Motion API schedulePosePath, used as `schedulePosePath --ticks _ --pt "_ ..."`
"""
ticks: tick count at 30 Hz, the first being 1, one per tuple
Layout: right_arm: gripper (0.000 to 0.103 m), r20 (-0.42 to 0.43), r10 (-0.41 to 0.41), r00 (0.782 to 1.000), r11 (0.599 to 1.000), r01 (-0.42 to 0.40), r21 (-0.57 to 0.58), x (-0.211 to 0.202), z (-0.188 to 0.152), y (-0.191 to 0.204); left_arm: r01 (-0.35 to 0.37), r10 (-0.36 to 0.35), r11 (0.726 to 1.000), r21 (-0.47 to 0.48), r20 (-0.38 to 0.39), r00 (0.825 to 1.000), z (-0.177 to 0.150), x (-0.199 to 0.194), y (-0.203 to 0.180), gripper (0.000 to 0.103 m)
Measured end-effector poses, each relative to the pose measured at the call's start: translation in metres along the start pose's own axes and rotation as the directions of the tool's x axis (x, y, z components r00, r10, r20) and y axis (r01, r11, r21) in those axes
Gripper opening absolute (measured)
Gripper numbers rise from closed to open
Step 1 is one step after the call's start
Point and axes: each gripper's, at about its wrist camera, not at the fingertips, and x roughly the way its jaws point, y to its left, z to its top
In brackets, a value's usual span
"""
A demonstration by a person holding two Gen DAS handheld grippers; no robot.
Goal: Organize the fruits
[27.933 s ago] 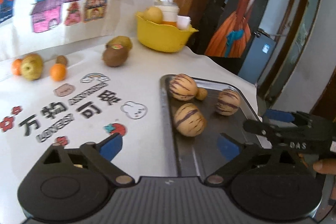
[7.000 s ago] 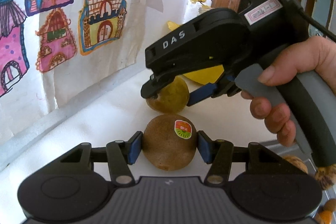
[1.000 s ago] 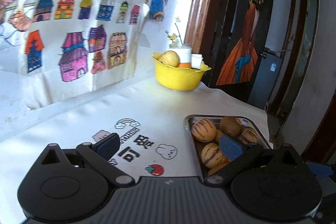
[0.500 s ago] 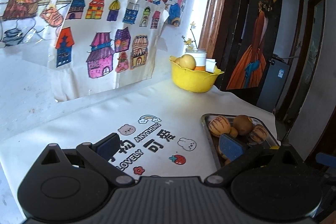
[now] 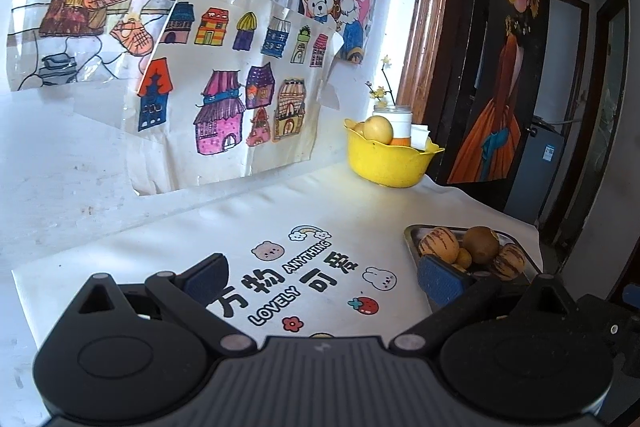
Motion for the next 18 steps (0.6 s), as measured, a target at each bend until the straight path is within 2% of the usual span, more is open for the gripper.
schedulePosePath --ticks 9,18 --pt "0.102 0.060 -0.042 0.997 0.999 0.043 -0.015 -0.008 -0.004 0.007 -0.027 0.027 0.999 0.017 0.044 0.999 -0.009 -0.013 -0.003 0.103" --pt "0.102 0.058 -0.044 0.997 0.999 0.044 0.003 -0.012 -0.010 0.015 -0.047 0.045 0.999 0.025 0.087 0.995 -0.024 -0.030 -0.002 0.103"
